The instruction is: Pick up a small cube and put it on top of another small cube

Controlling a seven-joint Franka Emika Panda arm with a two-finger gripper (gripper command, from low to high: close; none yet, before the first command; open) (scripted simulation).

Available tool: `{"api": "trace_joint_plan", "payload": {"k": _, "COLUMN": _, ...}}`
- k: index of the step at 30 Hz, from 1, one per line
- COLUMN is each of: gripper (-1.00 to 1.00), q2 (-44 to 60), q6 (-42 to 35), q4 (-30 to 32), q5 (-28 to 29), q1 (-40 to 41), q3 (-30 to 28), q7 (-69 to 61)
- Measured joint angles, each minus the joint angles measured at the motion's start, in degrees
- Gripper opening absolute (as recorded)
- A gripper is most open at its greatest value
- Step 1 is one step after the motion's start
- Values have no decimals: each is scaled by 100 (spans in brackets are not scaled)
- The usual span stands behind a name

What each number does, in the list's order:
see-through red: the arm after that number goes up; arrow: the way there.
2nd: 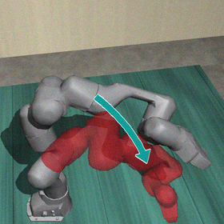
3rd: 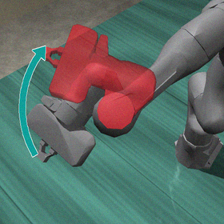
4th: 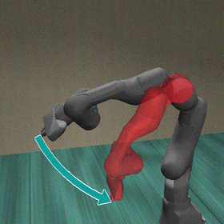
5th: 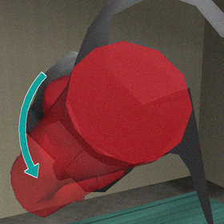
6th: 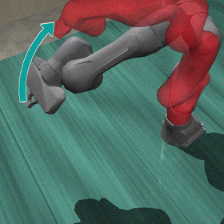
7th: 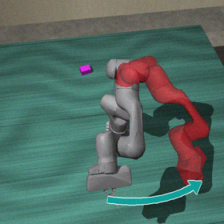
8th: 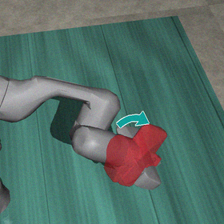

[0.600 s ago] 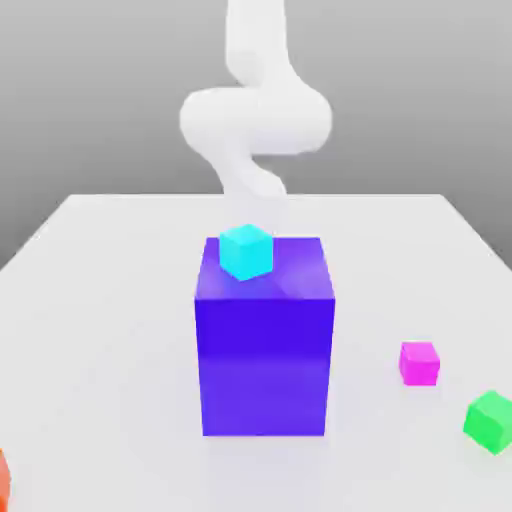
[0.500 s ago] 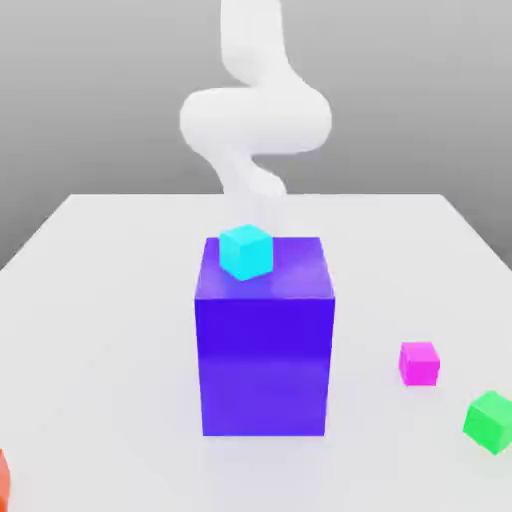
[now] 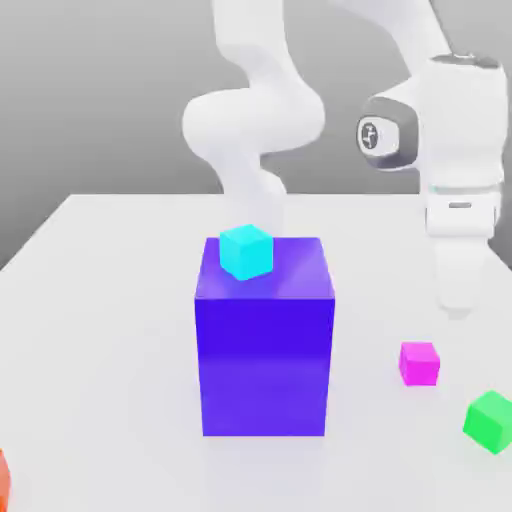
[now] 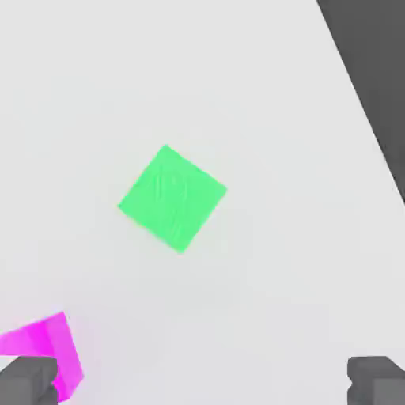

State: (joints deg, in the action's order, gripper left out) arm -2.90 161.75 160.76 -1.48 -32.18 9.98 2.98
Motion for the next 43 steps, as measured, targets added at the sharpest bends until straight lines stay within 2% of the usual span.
{"api": "trace_joint_plan", "payload": {"k": 3, "gripper": 0, "q2": 633, "q6": 466, "q4": 180, "q5": 423, "q1": -171, "q3": -17, "q7": -38}}
{"api": "trace_joint_plan", "payload": {"k": 8, "gripper": 0, "q2": 1672, "q6": 1295, "q4": 18, "q5": 977, "q1": -690, "q3": -662, "q7": 328}}
{"api": "trace_joint_plan", "payload": {"k": 9, "gripper": -100, "q2": 1853, "q6": 1443, "q4": -17, "q5": 1014, "q1": -790, "q3": -769, "q7": 360}}
{"api": "trace_joint_plan", "payload": {"k": 16, "gripper": -100, "q2": 1886, "q6": 1463, "q4": -23, "q5": 1038, "q1": -813, "q3": -796, "q7": 379}}
{"api": "trace_joint_plan", "payload": {"k": 23, "gripper": -100, "q2": 586, "q6": 413, "q4": 225, "q5": 314, "q1": -578, "q3": -371, "q7": -164}}
{"api": "trace_joint_plan", "payload": {"k": 26, "gripper": -100, "q2": 574, "q6": -33, "q4": -206, "q5": 236, "q1": -476, "q3": -367, "q7": -577}}
{"api": "trace_joint_plan", "payload": {"k": 35, "gripper": -100, "q2": 1166, "q6": -1246, "q4": -2006, "q5": 322, "q1": -186, "q3": -378, "q7": -1906}}
{"api": "trace_joint_plan", "payload": {"k": 39, "gripper": -100, "q2": 1888, "q6": -724, "q4": -2202, "q5": 488, "q1": -218, "q3": -460, "q7": -1909}}
{"api": "trace_joint_plan", "payload": {"k": 40, "gripper": 100, "q2": 2045, "q6": -582, "q4": -2216, "q5": 516, "q1": -245, "q3": -494, "q7": -1893}}
{"api": "trace_joint_plan", "payload": {"k": 43, "gripper": 100, "q2": 2045, "q6": -582, "q4": -2216, "q5": 516, "q1": -245, "q3": -494, "q7": -1893}}
